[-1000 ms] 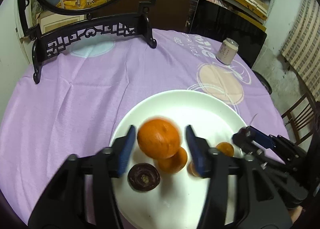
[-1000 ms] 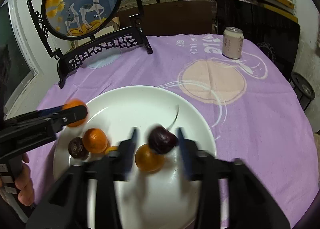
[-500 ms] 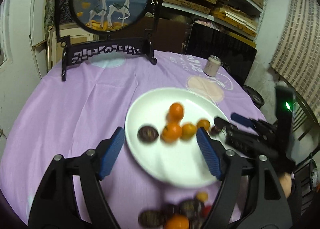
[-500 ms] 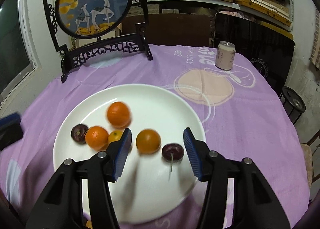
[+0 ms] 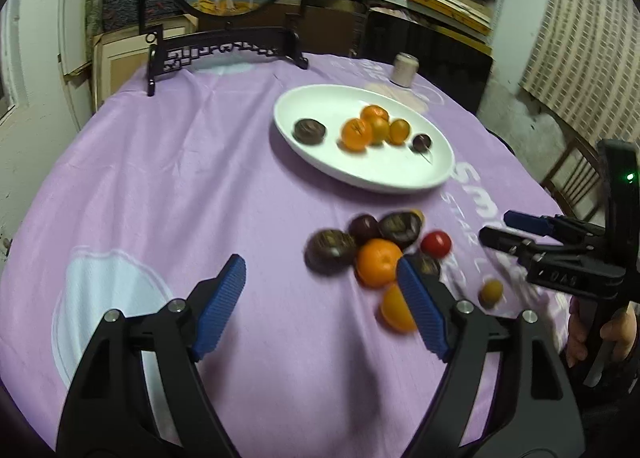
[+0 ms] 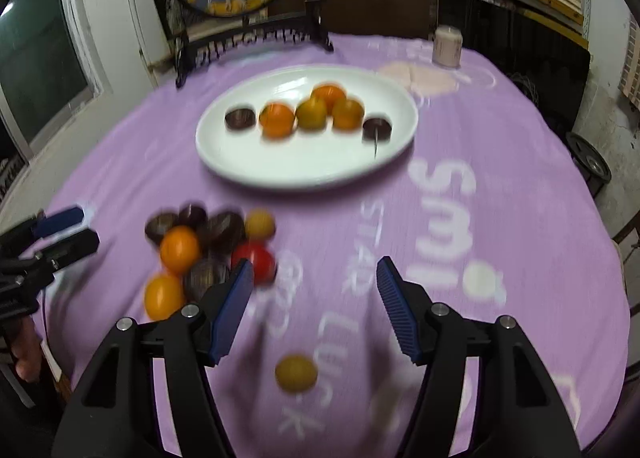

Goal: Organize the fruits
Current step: 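Grasp a yellow tomato with the left gripper while the right grasps a red tomato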

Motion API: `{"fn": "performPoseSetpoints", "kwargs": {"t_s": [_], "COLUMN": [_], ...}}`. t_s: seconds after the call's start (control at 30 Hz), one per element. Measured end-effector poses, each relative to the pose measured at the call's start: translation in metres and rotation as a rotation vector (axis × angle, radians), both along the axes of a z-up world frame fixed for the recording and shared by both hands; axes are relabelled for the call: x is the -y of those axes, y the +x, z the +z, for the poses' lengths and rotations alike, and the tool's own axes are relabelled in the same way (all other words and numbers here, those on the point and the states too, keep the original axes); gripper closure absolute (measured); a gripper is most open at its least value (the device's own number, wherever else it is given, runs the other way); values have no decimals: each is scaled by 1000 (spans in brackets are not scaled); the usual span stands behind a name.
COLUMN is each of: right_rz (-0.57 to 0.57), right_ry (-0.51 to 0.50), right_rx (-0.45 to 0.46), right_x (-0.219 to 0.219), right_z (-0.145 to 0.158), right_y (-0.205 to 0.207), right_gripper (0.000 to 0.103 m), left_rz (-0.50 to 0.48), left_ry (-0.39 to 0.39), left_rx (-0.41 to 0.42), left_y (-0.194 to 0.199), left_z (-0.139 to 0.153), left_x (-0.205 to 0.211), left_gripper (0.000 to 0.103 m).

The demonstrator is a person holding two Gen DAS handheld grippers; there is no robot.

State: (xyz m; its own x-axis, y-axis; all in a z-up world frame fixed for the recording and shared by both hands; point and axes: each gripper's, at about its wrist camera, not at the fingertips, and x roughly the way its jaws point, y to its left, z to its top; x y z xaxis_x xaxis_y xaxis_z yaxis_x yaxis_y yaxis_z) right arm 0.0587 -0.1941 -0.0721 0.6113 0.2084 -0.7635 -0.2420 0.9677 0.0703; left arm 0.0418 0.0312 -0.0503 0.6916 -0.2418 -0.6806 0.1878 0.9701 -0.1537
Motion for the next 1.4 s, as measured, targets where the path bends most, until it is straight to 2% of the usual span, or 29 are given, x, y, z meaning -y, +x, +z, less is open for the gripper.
{"fn": "performPoseSetpoints", "kwargs": {"t_s": [0.17,0.4,0.5,0.6,0.7,0.77,0.9,1.0,1.2,1.3,1.37,1.4], "right_rz": [5,28,61,96,157,170,134,90,54,52,52,53], "right_ry": [-39,-100,-160,-166,-93,-98,-32,-8,46,80,96,103], "right_rx": [-11,-50,-51,-27,-45,-38,-55,-18,-14,-26,-31,-30], "right_x": [-8,-21,-36,-49,-55,-58,-44,-24,7,15,16,16], "right_z": [-11,-29,-36,-36,-35,-34,-28,-13,-7,-10,-11,-10], "right_y": [-5,5,15,25,32,32,24,8,-12,-15,-16,-17], "right_gripper": [39,39,39,40,67,72,73,73,73,73,73,73], "left_rz": [-27,-24,-31,-38,-40,-45,-67,-91,-127,-135,-134,-134], "left_ry": [24,26,29,37,42,43,50,63,111,168,185,203], "left_rx": [5,-28,-53,-71,-82,-89,-101,-107,-172,-159,-145,-133], "left_y": [-13,-20,-21,-21,-21,-21,-21,-18,-4,4,9,12], "left_z": [-4,-13,-21,-26,-28,-29,-30,-32,-51,-55,-56,-56], "left_x": [4,-2,-1,1,3,4,12,24,48,67,76,81], "left_gripper": [19,17,17,17,17,17,17,17,17,18,26,37]}}
